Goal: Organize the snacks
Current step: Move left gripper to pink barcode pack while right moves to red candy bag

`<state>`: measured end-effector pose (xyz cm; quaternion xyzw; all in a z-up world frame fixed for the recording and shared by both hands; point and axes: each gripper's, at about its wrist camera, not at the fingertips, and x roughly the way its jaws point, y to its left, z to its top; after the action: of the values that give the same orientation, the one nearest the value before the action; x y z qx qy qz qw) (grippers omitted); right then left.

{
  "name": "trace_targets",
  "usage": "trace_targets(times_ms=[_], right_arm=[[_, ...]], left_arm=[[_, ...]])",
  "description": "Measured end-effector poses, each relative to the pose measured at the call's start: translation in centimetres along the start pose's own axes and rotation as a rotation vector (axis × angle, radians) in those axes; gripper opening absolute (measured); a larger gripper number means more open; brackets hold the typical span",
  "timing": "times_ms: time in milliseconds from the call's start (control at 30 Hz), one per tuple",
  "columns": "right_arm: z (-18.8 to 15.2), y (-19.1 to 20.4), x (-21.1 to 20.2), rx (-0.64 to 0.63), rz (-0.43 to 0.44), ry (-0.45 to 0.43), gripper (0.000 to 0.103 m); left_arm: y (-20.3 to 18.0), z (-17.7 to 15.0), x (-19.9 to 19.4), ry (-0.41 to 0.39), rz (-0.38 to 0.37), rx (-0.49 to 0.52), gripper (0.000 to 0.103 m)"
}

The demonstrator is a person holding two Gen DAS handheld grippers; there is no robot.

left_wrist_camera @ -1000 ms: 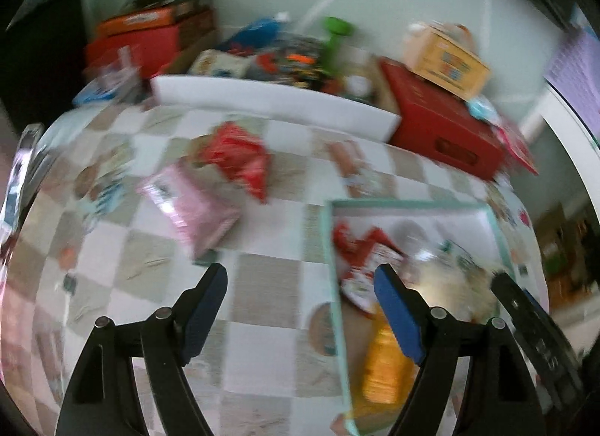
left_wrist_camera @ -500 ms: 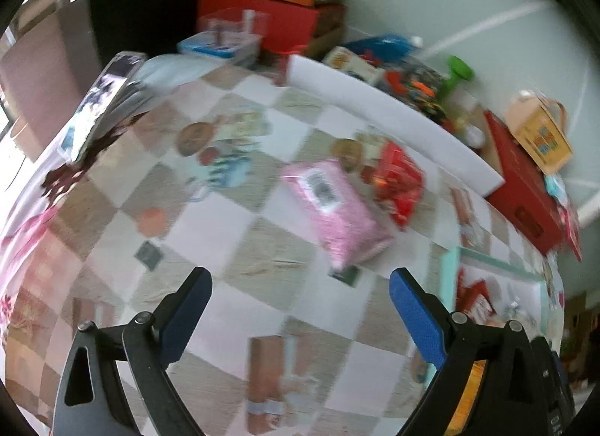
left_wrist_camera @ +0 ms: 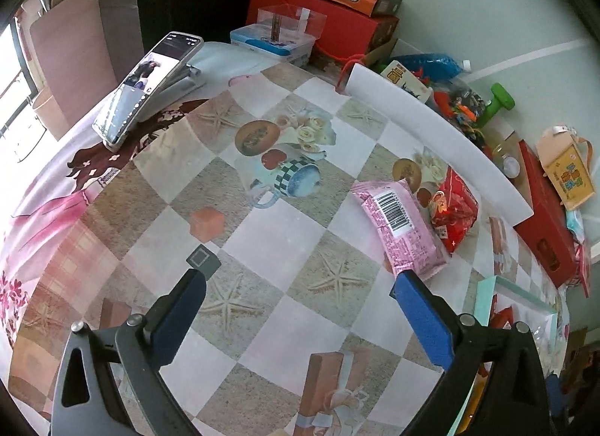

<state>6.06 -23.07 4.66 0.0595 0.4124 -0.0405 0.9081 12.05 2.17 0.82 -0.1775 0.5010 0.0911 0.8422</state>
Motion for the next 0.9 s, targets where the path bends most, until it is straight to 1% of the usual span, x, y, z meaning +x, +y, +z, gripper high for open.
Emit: trace_targets(times_ms=[200, 400, 500, 567, 767, 833, 900], right_arm=[[0.3, 1.1, 0.1, -0.024, 0.011, -0.011, 0.103], [0.4, 1.3, 0.7, -0.011, 0.004, -0.008, 0.103], [0.6, 1.4, 1.0, -0.009, -0.003, -0.006, 0.103], [0.9, 1.6, 1.2, -0.007, -0.003, -0.005, 0.103], [2.9, 1.9, 2.2, 0.021, 0.028, -0.013, 0.103], [3.6, 1.8, 2.7, 0.045, 0.049, -0.007, 0.103], [4.7, 1.7, 3.4, 0.081, 0.091, 0.001, 0.103]], left_arm=[[-0.3, 0.5, 0.4, 0.005, -0.036, 0.020, 0.101], [-1.1, 0.9, 1.5, 0.029, -0.083, 0.047, 0.101], [-1.9, 1.1, 2.2, 0.046, -0.104, 0.073, 0.101], [-2.3, 1.4, 2.4, 0.043, -0.113, 0.092, 0.101], [-2.9, 2.5, 3.0, 0.016, -0.158, 0.092, 0.101], [-3.1, 2.8, 3.3, 0.008, -0.164, 0.092, 0.101], [-3.2, 3.0, 3.7, 0.006, -0.178, 0.092, 0.101]])
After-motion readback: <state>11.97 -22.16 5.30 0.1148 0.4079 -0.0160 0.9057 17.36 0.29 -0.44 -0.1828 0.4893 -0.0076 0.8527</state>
